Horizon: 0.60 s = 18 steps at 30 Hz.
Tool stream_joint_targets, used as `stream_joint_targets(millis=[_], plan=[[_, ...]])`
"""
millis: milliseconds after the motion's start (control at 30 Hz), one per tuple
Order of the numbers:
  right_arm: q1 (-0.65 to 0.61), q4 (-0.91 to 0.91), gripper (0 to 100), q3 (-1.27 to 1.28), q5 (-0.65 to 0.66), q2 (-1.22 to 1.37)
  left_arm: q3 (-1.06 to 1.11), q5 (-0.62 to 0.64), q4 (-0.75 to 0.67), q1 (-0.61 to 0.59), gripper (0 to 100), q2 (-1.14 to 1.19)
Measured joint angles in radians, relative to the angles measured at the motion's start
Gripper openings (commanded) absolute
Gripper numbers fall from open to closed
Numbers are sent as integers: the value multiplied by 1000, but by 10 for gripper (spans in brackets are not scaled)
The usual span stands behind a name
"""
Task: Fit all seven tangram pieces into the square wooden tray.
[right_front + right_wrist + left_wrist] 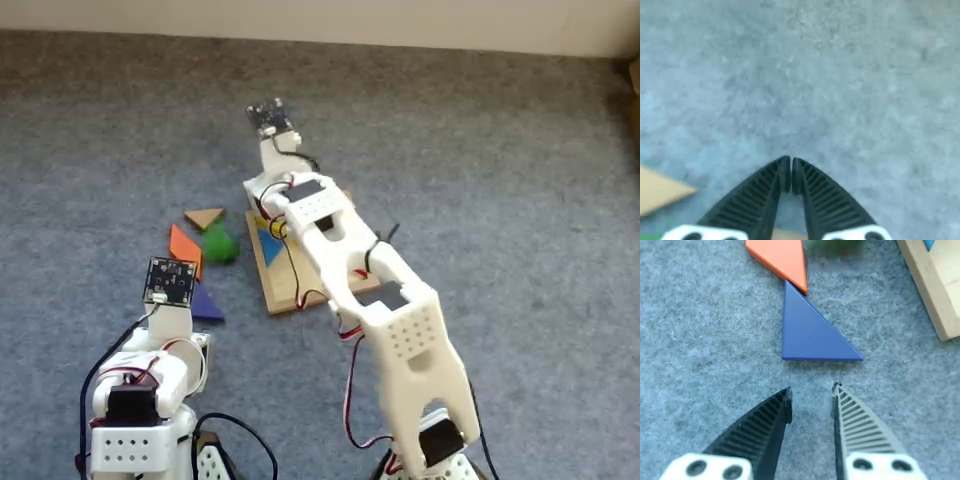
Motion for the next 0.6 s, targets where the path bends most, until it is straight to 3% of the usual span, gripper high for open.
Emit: stream_joint_targets(millis=[600], plan=[[-3, 0, 6, 506, 23, -528, 0, 0, 0, 0, 140, 0]])
